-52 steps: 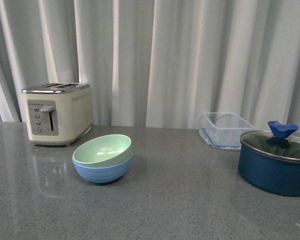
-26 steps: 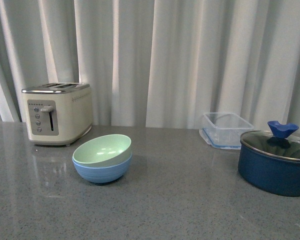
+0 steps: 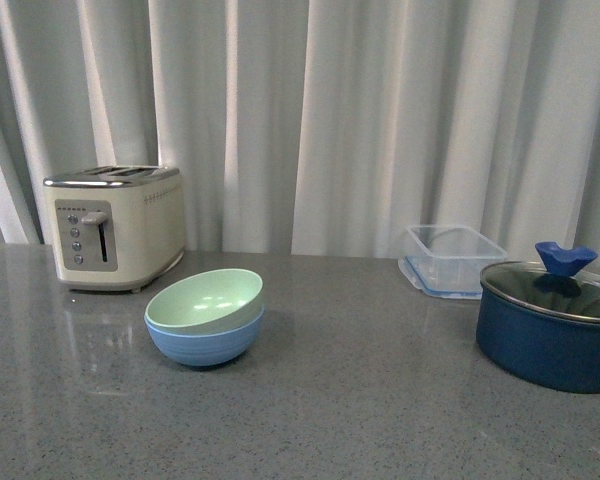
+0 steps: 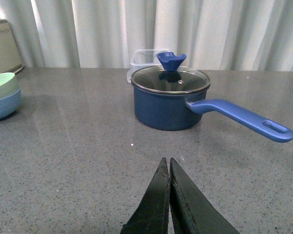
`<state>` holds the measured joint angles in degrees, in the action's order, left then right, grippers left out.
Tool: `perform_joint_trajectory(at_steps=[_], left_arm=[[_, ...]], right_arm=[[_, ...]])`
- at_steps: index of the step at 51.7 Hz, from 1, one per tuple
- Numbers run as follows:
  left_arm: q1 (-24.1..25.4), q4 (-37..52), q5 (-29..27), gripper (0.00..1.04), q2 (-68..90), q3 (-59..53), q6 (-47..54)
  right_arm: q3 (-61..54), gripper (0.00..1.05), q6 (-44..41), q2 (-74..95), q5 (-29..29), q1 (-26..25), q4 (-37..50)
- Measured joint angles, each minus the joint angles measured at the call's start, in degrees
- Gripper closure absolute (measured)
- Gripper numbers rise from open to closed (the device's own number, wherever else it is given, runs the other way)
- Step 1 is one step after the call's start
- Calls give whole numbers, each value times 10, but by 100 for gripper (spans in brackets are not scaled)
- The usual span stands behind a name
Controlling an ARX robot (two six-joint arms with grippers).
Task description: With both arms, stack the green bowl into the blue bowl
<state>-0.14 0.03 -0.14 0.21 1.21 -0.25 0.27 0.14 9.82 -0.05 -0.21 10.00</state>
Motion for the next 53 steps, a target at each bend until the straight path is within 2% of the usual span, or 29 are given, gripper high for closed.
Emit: perform_joint_trajectory(at_steps=[5, 15, 18, 27, 32, 35, 39, 42, 53], left_arm=[[0, 0, 0, 7, 0, 0, 0], [0, 0, 0, 7, 0, 0, 0], [0, 0, 0, 7, 0, 0, 0], [0, 0, 0, 7, 0, 0, 0], [0, 0, 0, 7, 0, 0, 0], [0, 0, 0, 7, 0, 0, 0], [0, 0, 0, 7, 0, 0, 0], [0, 0, 0, 7, 0, 0, 0], [0, 0, 0, 7, 0, 0, 0]], right_arm=[[0, 104, 0, -80, 0, 0, -95], [0, 102, -1, -95, 0, 0, -99], [0, 92, -1, -95, 0, 0, -99], [0, 51, -1, -95, 0, 0, -99], [0, 35, -1, -95, 0, 0, -99], [0, 21, -1, -95, 0, 0, -99], [0, 8, 0, -95, 0, 0, -99], [0, 11, -1, -95, 0, 0, -99], [0, 10, -1, -95, 0, 0, -99]])
